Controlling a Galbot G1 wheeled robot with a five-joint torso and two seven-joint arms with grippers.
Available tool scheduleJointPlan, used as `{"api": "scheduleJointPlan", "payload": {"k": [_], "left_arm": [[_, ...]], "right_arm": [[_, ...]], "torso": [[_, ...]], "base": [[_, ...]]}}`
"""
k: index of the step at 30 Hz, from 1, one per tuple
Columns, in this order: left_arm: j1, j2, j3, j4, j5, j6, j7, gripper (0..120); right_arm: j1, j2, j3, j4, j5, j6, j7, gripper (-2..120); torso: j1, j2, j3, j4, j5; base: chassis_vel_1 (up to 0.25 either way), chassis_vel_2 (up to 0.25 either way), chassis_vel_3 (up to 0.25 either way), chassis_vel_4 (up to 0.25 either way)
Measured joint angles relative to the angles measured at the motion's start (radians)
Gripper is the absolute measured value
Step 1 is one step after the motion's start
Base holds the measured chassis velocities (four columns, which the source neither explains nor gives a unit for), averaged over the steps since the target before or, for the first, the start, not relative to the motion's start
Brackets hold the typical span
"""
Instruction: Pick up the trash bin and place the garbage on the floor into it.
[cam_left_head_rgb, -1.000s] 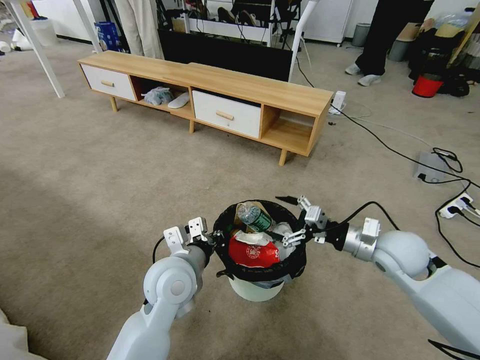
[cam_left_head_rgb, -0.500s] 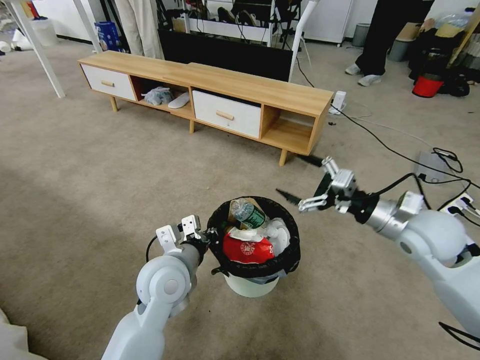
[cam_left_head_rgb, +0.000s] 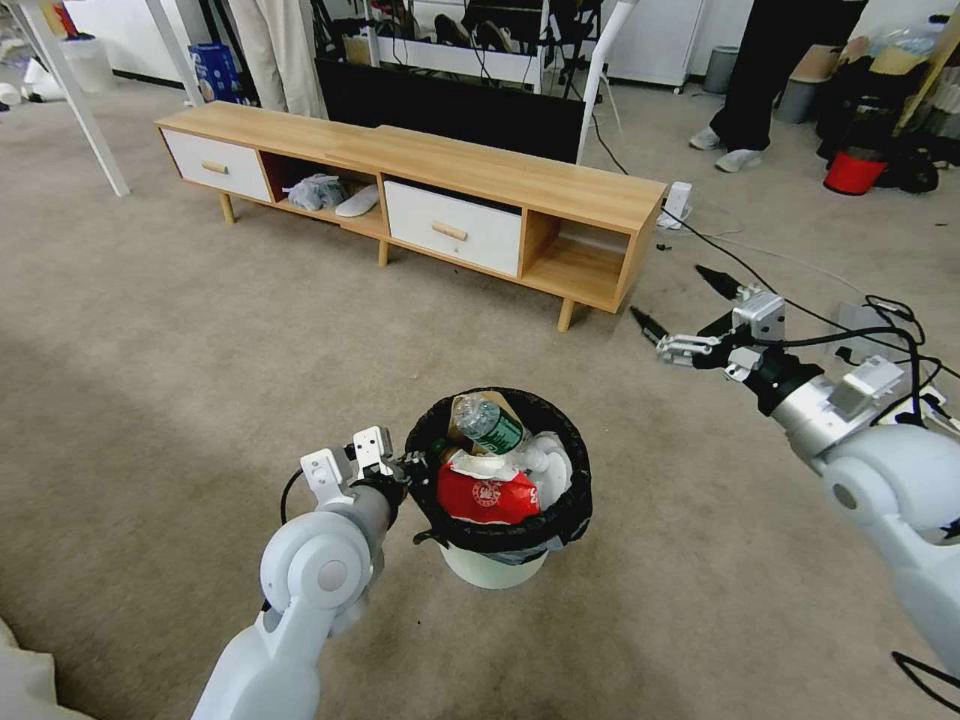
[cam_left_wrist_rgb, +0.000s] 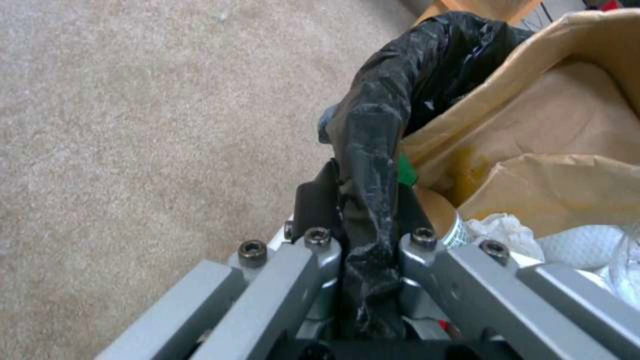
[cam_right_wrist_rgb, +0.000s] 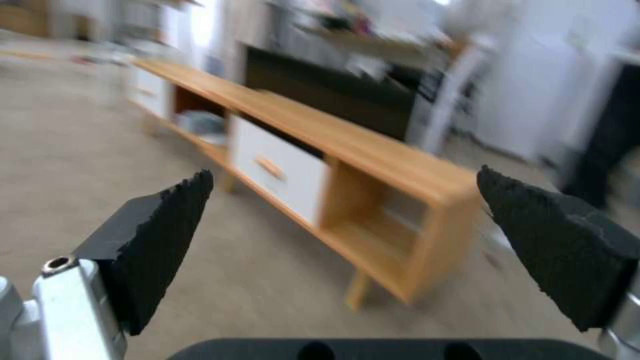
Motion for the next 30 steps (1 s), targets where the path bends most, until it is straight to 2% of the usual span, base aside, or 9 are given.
{"api": "scheduleJointPlan", "payload": {"k": [2, 3, 5, 8, 17, 30], "left_arm": [[-0.001, 0.005, -0.001, 0.0, 0.003, -0.002, 0.006, 4], [-0.001, 0.005, -0.001, 0.0, 0.003, -0.002, 0.006, 4], [-0.001, 0.009, -0.004, 0.0, 0.005, -0.004, 0.008, 4], [-0.002, 0.012, -0.005, 0.0, 0.005, -0.005, 0.008, 4], [-0.003, 0.018, -0.005, 0.001, 0.003, -0.006, 0.008, 4], [0.0, 0.008, -0.002, 0.037, 0.011, -0.009, 0.015, 4]], "right_arm": [[-0.022, 0.025, -0.009, 0.008, 0.002, -0.061, 0.106, 100], [-0.022, 0.025, -0.009, 0.008, 0.002, -0.061, 0.106, 100], [-0.05, 0.05, -0.012, 0.01, -0.004, -0.1, 0.171, 100], [-0.071, 0.063, -0.014, 0.01, -0.014, -0.11, 0.193, 100], [-0.112, 0.091, -0.014, -0.005, -0.051, -0.105, 0.193, 100], [-0.09, 0.105, -0.021, -0.016, -0.06, -0.09, 0.18, 100]], "torso": [[0.0, 0.0, 0.0, -0.0004, 0.0], [0.0, 0.0, 0.0, -0.0004, 0.0], [0.0, 0.0, 0.0, -0.0004, 0.0], [0.0, 0.0, 0.0, -0.0003, 0.0], [0.0, 0.0, 0.0, -0.0003, -0.0001], [0.0, 0.0, 0.0, -0.0002, 0.0]], "base": [[0.0, 0.0, 0.0, 0.0], [0.0, 0.0, 0.0, 0.0], [0.0, 0.0, 0.0, 0.0], [0.0, 0.0, 0.0, 0.0], [0.0, 0.0, 0.0, 0.0], [0.0, 0.0, 0.0, 0.0]]}}
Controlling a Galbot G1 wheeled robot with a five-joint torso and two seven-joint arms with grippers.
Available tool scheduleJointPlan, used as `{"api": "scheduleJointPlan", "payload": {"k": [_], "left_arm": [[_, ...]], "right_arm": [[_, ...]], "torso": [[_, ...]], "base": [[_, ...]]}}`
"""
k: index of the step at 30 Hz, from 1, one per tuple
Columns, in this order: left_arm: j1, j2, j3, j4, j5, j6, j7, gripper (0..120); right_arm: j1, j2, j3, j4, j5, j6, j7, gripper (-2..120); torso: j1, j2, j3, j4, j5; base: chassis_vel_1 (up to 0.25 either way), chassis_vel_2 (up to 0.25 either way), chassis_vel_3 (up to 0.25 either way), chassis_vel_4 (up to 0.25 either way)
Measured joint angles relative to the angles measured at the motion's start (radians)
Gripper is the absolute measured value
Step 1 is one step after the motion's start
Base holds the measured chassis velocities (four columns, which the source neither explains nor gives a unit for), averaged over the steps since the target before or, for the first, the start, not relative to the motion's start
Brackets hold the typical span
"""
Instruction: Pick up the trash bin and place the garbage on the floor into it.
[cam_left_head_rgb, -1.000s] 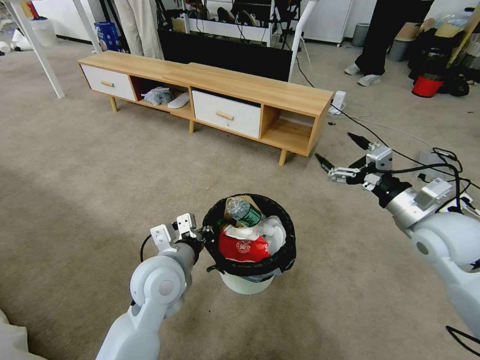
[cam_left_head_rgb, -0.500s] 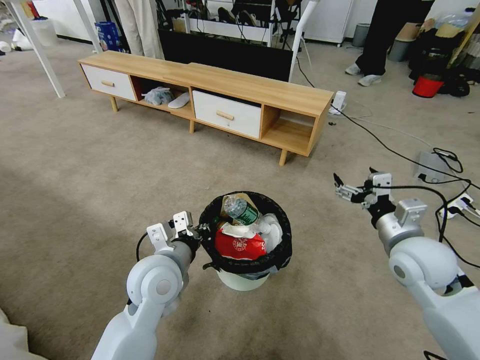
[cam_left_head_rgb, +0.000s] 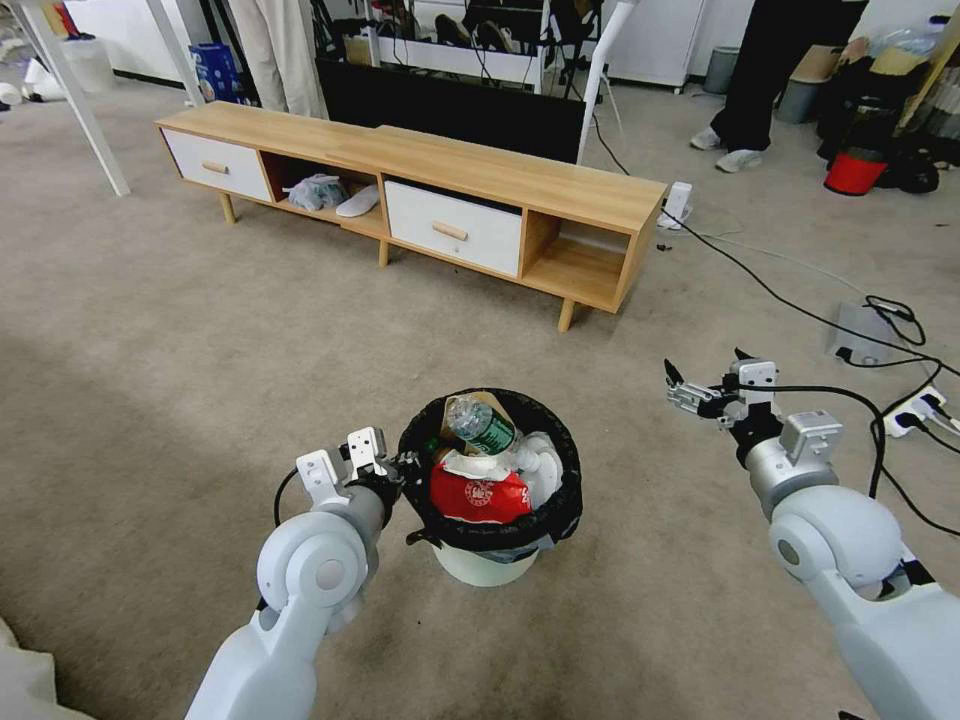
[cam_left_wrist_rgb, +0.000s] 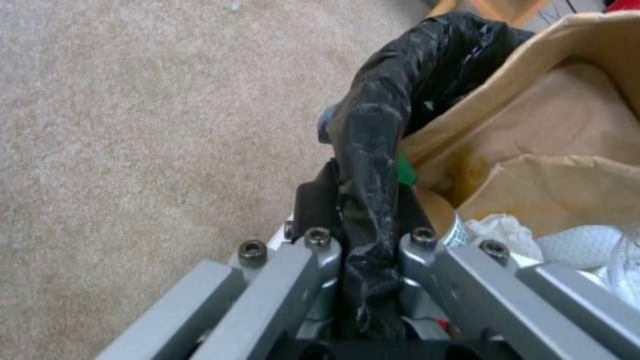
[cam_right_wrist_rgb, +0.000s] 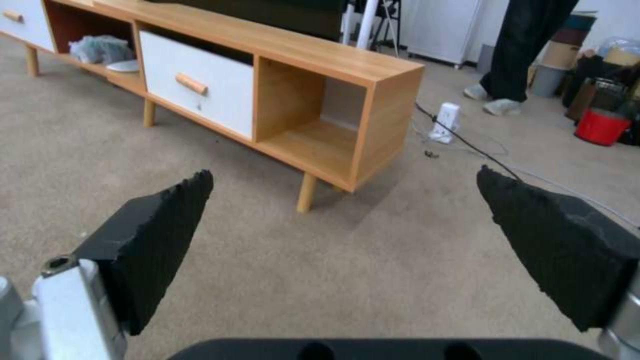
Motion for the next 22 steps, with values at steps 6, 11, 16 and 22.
{"api": "scheduleJointPlan", "payload": {"k": [6, 11, 16, 22], "left_arm": [[-0.001, -0.013, 0.001, 0.047, 0.027, -0.014, 0.037, 4], [-0.004, -0.023, 0.002, 0.088, 0.047, -0.029, 0.072, 4], [-0.012, -0.034, -0.003, 0.145, 0.072, -0.052, 0.127, 4], [-0.025, -0.06, -0.014, 0.263, 0.106, -0.101, 0.214, 4]], "right_arm": [[0.013, 0.004, -0.002, -0.005, 0.002, 0.013, -0.008, 100], [0.014, 0.006, -0.002, -0.007, 0.002, 0.02, -0.014, 100], [0.013, 0.007, -0.002, -0.011, 0.005, 0.024, -0.018, 100], [0.03, 0.006, -0.006, -0.023, 0.011, 0.026, -0.039, 100]], "torso": [[0.0, 0.0, 0.0, 0.0, 0.0], [0.0, 0.0, 0.0, -0.0002, 0.0], [0.0, 0.0, 0.0, -0.0001, 0.0001], [0.0, 0.0, 0.0, -0.0001, -0.0001]], "base": [[0.0, 0.0, 0.0, 0.0], [0.0, 0.0, 0.0, 0.0], [0.0, 0.0, 0.0, 0.0], [0.0, 0.0, 0.0, 0.0]]}}
